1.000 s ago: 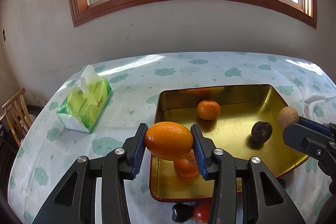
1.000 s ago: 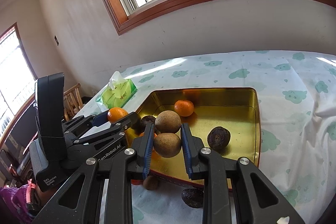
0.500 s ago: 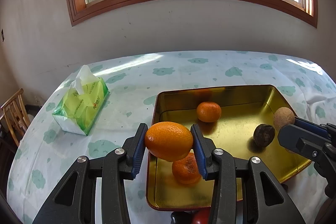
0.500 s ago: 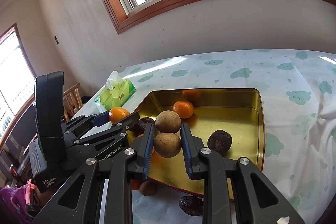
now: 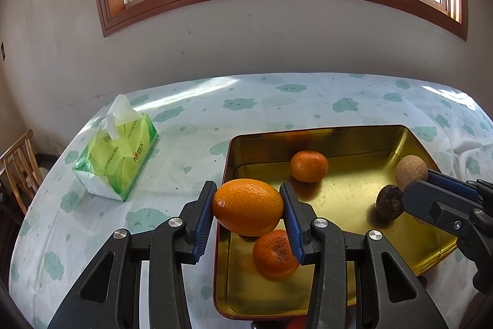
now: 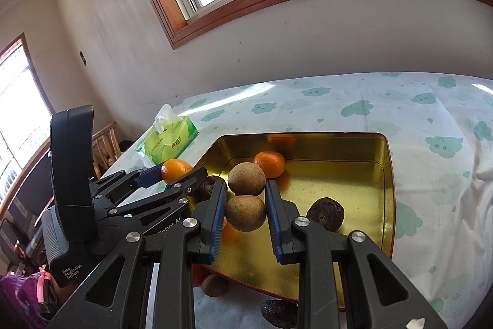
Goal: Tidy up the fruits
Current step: 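Lower both fruits into the tin and open both tools, then grasp a dark brown wrinkled fruit on the cloth with the right tool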
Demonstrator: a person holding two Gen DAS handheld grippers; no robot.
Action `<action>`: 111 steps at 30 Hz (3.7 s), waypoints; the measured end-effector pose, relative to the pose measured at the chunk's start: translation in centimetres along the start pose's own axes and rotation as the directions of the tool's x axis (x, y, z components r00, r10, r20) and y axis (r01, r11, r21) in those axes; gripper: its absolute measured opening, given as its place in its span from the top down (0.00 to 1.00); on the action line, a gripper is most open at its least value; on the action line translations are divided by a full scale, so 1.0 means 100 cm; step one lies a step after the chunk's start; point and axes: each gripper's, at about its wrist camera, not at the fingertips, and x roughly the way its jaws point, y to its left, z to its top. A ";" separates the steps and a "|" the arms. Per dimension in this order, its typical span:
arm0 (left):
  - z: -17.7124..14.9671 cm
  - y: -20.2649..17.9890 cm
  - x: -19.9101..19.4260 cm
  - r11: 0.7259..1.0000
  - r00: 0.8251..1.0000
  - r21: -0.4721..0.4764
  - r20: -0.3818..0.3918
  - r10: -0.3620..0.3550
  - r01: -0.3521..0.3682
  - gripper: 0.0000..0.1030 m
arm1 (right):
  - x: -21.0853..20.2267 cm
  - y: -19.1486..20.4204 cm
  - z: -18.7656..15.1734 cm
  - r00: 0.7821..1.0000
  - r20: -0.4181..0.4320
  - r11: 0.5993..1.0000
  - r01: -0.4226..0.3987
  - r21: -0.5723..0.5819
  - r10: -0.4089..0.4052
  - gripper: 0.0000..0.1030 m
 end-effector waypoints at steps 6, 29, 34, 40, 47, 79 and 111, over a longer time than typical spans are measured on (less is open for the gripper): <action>0.000 0.001 0.003 1.000 1.000 -0.004 -0.002 -0.002 0.002 0.58 | 0.002 -0.001 0.000 1.000 -0.001 1.000 -0.001 0.000 0.001 0.77; 0.002 0.000 0.016 1.000 1.000 -0.006 -0.016 -0.014 0.014 0.58 | 0.014 -0.008 -0.001 1.000 -0.008 1.000 -0.002 0.016 0.002 0.77; 0.001 0.001 0.021 1.000 1.000 -0.009 -0.018 -0.017 0.017 0.58 | 0.018 -0.012 -0.001 1.000 -0.011 1.000 0.003 0.024 -0.002 0.77; 0.002 0.002 0.025 1.000 1.000 -0.008 -0.021 -0.021 0.020 0.58 | 0.021 -0.015 0.000 1.000 -0.014 1.000 0.004 0.028 -0.004 0.77; 0.003 0.002 0.030 1.000 1.000 -0.006 -0.020 -0.021 0.021 0.58 | 0.025 -0.018 0.000 1.000 -0.017 0.999 0.002 0.033 -0.002 0.77; 0.006 -0.003 0.039 0.998 0.998 0.010 -0.030 -0.056 0.057 0.48 | 0.026 -0.020 0.006 0.999 0.031 1.000 0.011 0.023 -0.012 0.66; -0.051 0.039 -0.052 0.995 0.998 -0.092 0.057 -0.040 0.046 0.31 | -0.053 -0.024 -0.090 0.992 -0.120 0.994 0.040 0.101 -0.028 0.66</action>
